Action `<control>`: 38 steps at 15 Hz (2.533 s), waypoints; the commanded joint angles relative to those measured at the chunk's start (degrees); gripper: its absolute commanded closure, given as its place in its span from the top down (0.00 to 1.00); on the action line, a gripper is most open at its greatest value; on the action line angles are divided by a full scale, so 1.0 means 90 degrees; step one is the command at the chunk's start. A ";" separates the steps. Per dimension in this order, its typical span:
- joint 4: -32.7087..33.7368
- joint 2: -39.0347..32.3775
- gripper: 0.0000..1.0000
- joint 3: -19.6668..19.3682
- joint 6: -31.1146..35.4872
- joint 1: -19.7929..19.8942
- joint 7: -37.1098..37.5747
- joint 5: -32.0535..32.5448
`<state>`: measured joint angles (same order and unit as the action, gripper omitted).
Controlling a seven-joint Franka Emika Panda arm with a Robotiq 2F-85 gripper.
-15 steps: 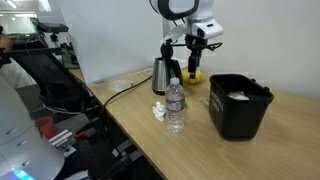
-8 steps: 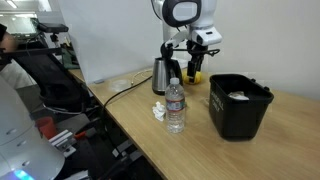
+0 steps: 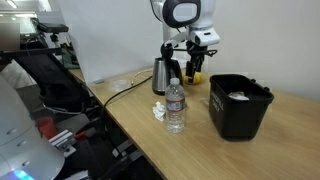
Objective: Get the sellotape near the black bin and place it near the black cable
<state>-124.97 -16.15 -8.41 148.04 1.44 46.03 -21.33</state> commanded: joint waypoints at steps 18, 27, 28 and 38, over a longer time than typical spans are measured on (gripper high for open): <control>0.1056 -0.1614 1.00 -0.0253 0.0555 -0.0320 0.2962 0.1205; 0.1278 -0.2238 1.00 -0.0385 0.0754 -0.0372 0.2889 0.1300; 0.1290 -0.2260 0.95 -0.0400 0.0783 -0.0378 0.2883 0.1302; 0.1348 -0.2250 0.20 -0.0419 0.0752 -0.0359 0.2855 0.1272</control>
<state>-113.10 -36.14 -11.81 154.08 -1.62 71.77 -10.25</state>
